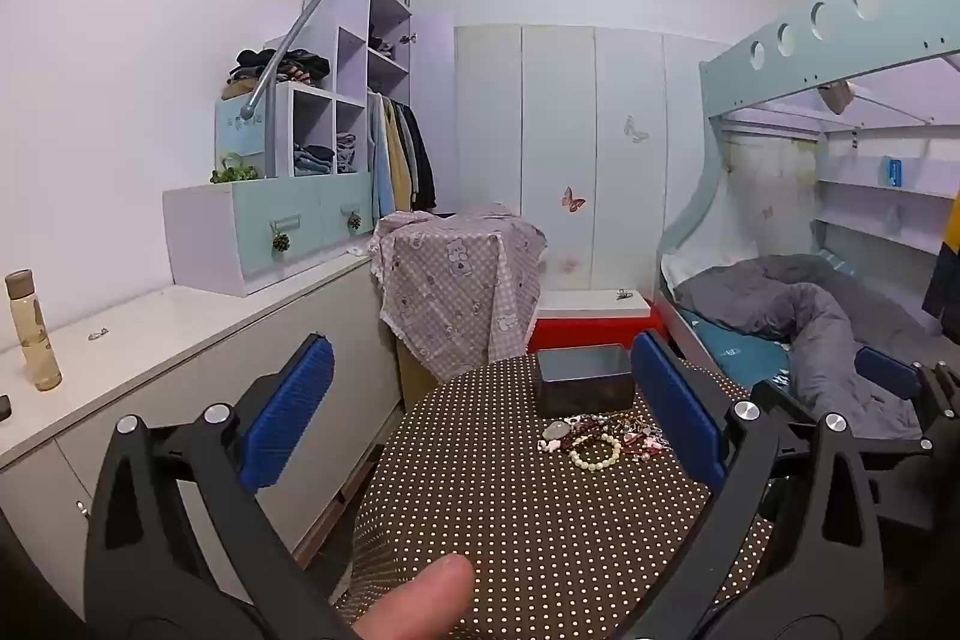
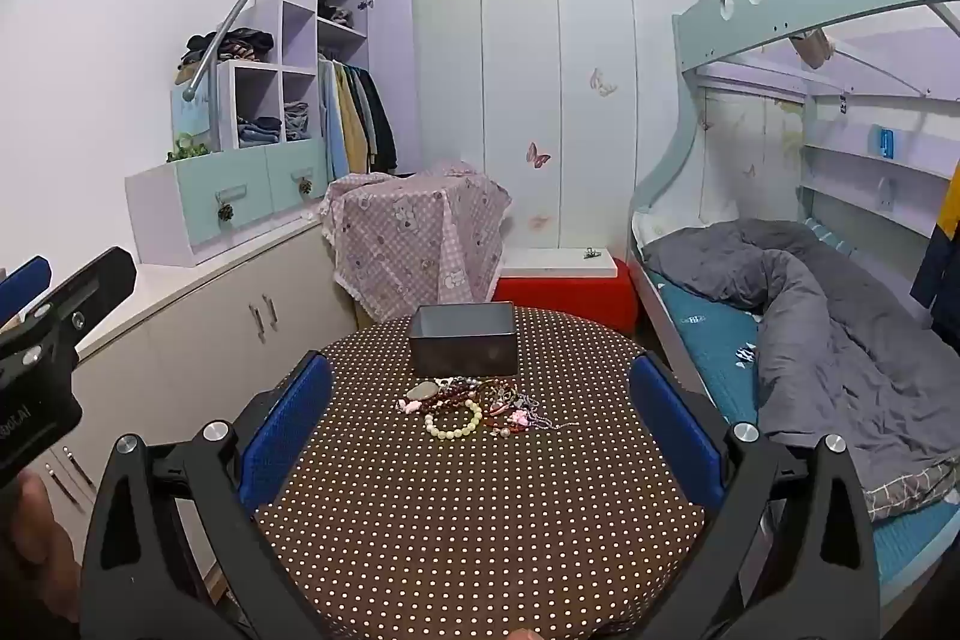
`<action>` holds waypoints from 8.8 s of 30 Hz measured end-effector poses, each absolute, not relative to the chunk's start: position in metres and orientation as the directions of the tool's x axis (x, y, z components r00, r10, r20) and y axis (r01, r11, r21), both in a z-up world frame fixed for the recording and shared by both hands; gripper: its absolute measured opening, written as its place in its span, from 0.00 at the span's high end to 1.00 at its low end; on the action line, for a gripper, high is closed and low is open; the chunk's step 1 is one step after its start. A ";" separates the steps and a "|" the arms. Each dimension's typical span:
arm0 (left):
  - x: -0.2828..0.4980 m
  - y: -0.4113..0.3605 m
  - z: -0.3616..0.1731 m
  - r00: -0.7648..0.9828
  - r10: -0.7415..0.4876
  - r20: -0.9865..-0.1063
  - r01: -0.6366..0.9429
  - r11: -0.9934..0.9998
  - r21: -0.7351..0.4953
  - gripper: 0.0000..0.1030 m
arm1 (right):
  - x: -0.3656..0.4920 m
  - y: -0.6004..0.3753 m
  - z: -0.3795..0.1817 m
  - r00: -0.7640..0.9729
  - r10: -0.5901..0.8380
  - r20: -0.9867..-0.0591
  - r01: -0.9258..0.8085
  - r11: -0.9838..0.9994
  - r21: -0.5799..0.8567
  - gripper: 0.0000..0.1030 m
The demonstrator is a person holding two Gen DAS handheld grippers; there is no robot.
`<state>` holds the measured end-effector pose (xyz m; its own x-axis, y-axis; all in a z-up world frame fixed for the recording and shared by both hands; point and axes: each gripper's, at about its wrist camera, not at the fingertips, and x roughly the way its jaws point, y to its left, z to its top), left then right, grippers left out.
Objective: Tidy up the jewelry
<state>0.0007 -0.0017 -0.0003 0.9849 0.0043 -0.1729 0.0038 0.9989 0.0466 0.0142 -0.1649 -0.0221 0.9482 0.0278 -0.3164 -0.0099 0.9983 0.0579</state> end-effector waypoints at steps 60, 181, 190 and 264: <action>0.006 0.004 -0.008 0.986 -0.022 -0.165 0.018 1.000 -0.022 0.06 | 0.008 -0.162 -0.003 0.965 0.013 -0.261 -0.006 1.000 0.028 0.07; 0.359 -0.062 -0.073 0.718 -0.392 -0.575 0.375 0.914 -0.155 0.76 | 0.331 -0.205 -0.053 0.696 0.420 -0.582 -0.396 0.901 0.176 0.91; 0.404 -0.065 -0.095 0.697 -0.311 -0.646 0.274 0.948 -0.161 0.10 | 0.384 -0.224 -0.090 0.634 0.401 -0.661 -0.281 0.916 0.287 0.69; 0.331 -0.058 -0.205 0.570 -0.287 -0.770 0.380 0.923 -0.063 0.73 | 0.235 -0.211 -0.161 0.621 0.341 -0.706 -0.228 0.940 0.253 0.08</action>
